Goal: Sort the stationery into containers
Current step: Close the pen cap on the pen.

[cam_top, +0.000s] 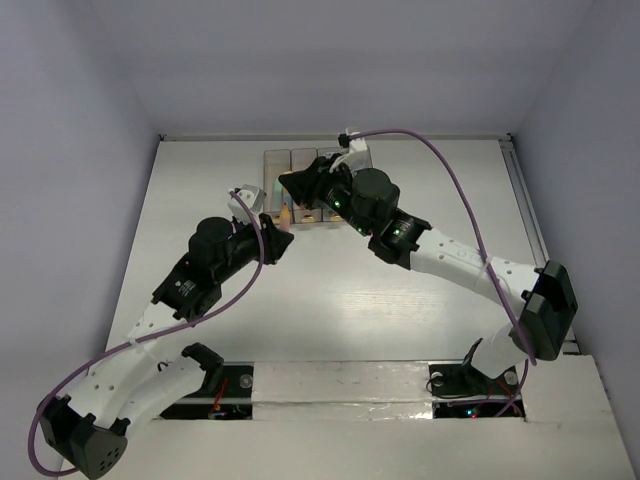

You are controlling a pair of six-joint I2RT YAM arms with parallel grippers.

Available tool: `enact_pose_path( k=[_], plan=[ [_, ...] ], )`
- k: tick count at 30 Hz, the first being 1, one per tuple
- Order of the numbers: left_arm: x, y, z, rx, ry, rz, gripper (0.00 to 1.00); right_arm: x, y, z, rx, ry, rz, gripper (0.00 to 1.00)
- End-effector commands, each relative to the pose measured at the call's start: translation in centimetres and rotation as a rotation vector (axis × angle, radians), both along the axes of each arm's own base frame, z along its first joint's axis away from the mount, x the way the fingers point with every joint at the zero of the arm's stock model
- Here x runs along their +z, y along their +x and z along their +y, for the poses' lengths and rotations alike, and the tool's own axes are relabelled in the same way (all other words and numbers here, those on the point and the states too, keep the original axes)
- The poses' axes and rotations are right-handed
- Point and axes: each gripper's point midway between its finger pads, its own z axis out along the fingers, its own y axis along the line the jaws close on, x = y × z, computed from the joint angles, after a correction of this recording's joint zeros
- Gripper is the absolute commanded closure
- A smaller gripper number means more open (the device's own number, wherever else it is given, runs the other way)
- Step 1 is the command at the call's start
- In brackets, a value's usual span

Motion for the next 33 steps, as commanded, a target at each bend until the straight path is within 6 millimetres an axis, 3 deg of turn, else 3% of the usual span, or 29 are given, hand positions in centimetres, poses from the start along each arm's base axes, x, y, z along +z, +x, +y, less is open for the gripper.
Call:
enact_pose_path(
  k=[1, 18, 33],
  plan=[
    [3.9, 0.4, -0.2, 0.005, -0.060, -0.103, 1.00, 1.2, -0.4, 1.0, 0.035, 0.049, -0.023, 1.00],
    [4.6, 0.4, 0.4, 0.029, -0.060, -0.130, 1.00, 0.6, -1.2, 3.1, 0.071, 0.015, -0.026, 1.00],
    [5.6, 0.4, 1.5, 0.092, -0.087, -0.150, 1.00, 0.3, -1.5, 2.4, 0.046, 0.023, -0.028, 1.00]
  ],
)
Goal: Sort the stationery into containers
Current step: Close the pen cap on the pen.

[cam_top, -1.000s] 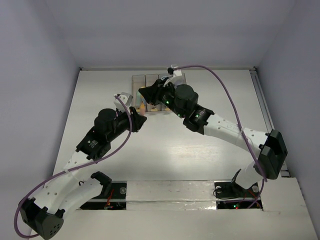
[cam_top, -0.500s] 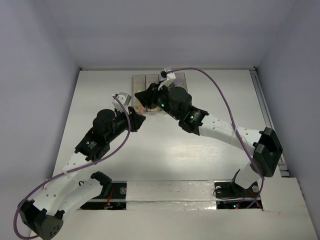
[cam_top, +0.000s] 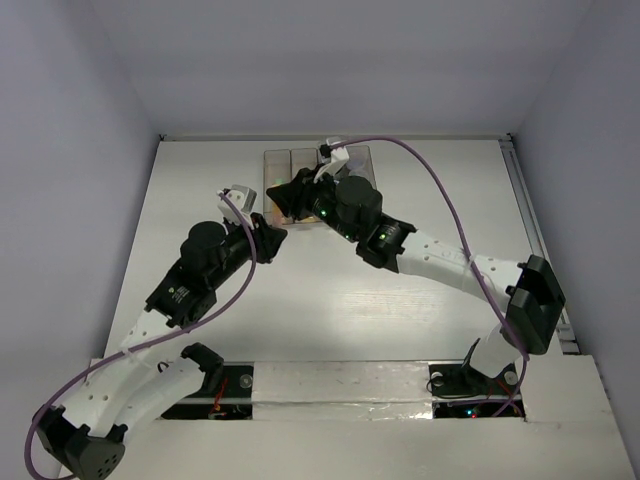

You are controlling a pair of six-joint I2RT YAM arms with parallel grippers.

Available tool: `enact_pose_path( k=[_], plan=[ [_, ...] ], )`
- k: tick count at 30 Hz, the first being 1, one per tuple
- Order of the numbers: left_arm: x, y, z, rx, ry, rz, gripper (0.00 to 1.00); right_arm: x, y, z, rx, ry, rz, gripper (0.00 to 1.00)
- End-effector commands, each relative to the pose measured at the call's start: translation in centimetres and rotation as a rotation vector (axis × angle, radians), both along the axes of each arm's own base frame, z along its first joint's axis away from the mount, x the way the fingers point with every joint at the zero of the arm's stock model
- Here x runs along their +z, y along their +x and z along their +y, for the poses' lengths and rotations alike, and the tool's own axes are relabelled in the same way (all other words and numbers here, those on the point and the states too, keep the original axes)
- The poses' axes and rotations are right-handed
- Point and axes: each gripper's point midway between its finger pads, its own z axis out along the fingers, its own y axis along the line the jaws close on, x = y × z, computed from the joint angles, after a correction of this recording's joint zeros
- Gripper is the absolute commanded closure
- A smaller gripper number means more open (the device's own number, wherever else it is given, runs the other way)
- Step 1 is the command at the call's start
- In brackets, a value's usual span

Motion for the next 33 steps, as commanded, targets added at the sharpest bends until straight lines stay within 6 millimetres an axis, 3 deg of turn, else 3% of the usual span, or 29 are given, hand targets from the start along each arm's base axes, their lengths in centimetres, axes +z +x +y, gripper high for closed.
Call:
enact_pose_path(
  k=[1, 9, 17, 33],
  plan=[
    [4.3, 0.2, 0.2, 0.021, -0.073, -0.104, 1.00, 3.0, -1.0, 0.0, 0.005, 0.071, -0.052, 1.00],
    [4.7, 0.2, 0.3, 0.026, -0.086, -0.110, 1.00, 2.6, -2.5, 0.8, 0.041, 0.091, -0.046, 1.00],
    [5.7, -0.1, 0.4, 0.028, -0.104, -0.129, 1.00, 2.6, -3.3, 0.3, 0.063, 0.131, -0.054, 1.00],
    [10.1, -1.7, 0.8, -0.002, -0.162, -0.214, 1.00, 1.7, -6.9, 1.1, 0.259, 0.159, -0.063, 1.00]
  ],
)
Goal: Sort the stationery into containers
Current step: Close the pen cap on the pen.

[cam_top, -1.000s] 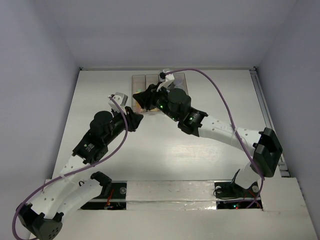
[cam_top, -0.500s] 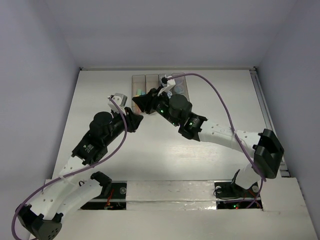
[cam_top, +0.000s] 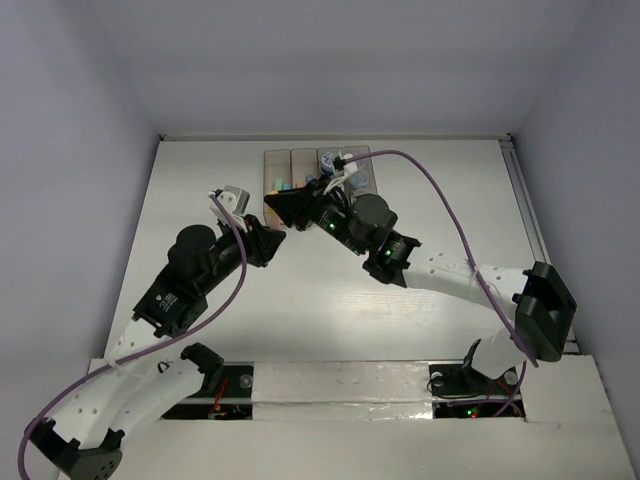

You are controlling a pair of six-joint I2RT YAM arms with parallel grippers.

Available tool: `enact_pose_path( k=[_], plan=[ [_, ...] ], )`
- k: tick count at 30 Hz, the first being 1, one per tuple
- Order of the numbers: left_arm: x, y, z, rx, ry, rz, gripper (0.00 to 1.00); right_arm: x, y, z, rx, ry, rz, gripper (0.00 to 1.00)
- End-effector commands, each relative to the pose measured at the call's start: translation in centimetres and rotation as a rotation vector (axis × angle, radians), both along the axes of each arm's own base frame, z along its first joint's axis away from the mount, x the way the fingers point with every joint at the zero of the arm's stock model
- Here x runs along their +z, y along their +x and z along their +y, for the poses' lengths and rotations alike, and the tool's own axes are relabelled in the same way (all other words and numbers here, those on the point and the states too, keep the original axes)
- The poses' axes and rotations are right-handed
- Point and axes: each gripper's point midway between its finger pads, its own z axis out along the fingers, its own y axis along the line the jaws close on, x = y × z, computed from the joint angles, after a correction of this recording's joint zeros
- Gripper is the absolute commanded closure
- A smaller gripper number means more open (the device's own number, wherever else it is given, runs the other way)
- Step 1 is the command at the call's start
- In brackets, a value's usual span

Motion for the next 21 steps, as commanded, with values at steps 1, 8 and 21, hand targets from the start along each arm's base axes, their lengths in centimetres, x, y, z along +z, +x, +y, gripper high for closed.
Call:
enact_pose_path(
  k=[1, 8, 21],
  plan=[
    [7.5, 0.0, 0.8, 0.032, -0.117, -0.187, 1.00, -0.4, -3.1, 0.9, 0.147, -0.012, -0.007, 1.00],
    [8.6, -0.3, 1.6, 0.051, -0.078, -0.209, 1.00, -1.2, -4.7, 1.5, 0.247, -0.096, 0.019, 1.00],
    [11.6, 0.8, 2.9, 0.142, -0.086, -0.260, 1.00, -5.9, -5.1, 2.3, 0.266, -0.147, 0.137, 1.00]
  ],
)
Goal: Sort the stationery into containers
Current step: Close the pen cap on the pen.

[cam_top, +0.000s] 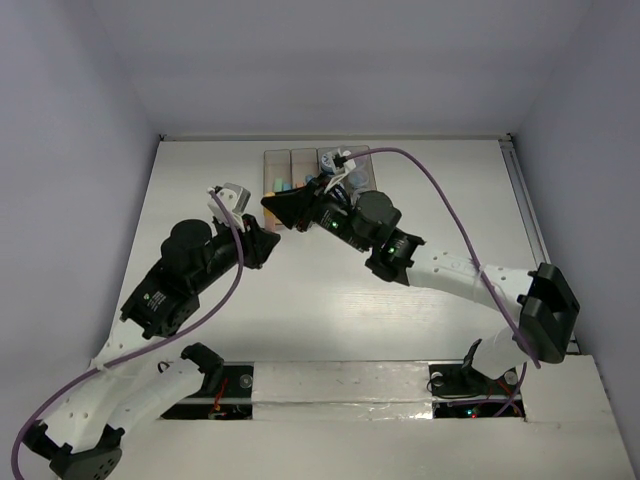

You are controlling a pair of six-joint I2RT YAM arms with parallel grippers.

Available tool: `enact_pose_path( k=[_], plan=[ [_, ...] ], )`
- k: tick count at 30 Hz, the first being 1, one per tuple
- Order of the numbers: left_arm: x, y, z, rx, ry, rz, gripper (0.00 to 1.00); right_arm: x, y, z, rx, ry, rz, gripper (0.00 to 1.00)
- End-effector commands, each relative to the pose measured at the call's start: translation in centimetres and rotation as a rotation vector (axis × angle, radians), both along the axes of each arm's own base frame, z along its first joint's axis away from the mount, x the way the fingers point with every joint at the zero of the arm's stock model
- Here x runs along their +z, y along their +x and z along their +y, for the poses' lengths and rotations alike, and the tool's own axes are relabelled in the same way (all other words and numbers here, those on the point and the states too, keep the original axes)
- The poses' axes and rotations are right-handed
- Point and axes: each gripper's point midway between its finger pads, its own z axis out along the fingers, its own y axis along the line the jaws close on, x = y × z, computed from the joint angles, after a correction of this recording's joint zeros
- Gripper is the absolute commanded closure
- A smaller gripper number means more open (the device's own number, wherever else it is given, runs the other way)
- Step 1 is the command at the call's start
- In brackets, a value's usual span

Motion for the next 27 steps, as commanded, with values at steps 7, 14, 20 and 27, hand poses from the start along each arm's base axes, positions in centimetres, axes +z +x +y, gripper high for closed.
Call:
enact_pose_path(
  k=[7, 14, 20, 27],
  plan=[
    [13.0, 2.9, 2.0, 0.164, -0.169, -0.344, 1.00, -10.1, -4.3, 2.3, 0.158, -0.219, 0.167, 1.00],
    [14.4, 3.4, 2.1, 0.181, -0.160, -0.372, 1.00, -13.5, -5.6, 3.0, 0.181, -0.267, 0.220, 1.00],
    [16.3, 3.4, 2.5, 0.200, -0.164, -0.405, 1.00, -15.9, -5.9, 2.7, 0.182, -0.277, 0.263, 1.00],
    [17.0, 4.0, 2.5, 0.215, -0.159, -0.424, 1.00, -18.2, -7.3, 2.9, 0.211, -0.306, 0.302, 1.00]
  ],
)
